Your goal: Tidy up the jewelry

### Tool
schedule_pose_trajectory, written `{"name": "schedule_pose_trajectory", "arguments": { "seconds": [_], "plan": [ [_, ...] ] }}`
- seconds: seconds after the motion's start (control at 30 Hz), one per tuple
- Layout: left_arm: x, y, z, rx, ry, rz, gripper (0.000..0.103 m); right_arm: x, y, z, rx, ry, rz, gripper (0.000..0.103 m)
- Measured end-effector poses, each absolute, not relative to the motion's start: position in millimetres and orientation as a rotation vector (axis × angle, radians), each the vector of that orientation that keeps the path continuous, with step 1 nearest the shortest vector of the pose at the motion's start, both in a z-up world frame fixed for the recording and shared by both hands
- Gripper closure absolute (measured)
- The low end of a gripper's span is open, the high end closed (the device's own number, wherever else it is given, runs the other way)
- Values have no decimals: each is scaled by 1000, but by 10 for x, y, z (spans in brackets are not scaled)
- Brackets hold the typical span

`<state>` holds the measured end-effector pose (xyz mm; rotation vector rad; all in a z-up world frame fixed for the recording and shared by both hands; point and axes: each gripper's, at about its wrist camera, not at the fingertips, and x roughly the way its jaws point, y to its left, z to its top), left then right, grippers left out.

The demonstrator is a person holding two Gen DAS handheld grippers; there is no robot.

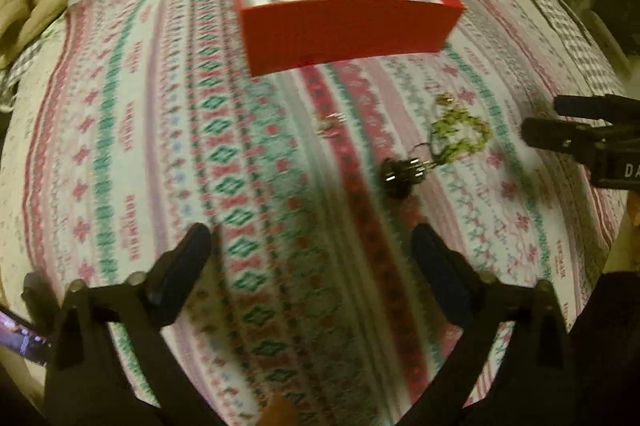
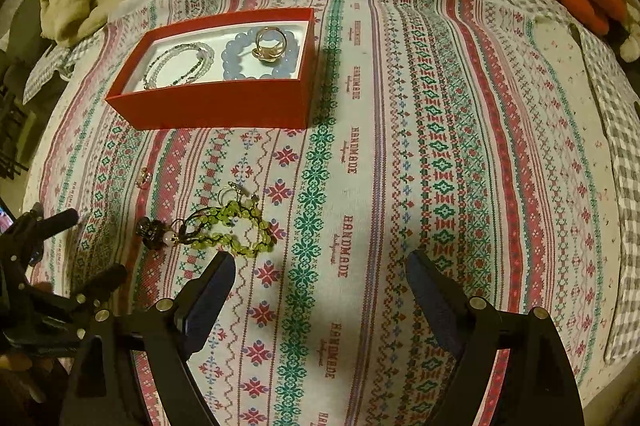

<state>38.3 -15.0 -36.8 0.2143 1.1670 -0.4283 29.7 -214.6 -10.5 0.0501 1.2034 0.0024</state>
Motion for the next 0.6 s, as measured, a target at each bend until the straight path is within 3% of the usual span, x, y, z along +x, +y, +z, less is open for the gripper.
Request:
{"name": "schedule_pose_trajectory", "arguments": {
  "seconds": [0.4, 0.6],
  "plan": [
    [457, -476, -396, 184, 1185, -564, 62, 319, -2194, -133, 95, 1228, 0, 15],
    [465, -575, -416, 168, 1177, -592, 73, 323, -2219, -131, 108, 1228, -5, 15]
  ]
}}
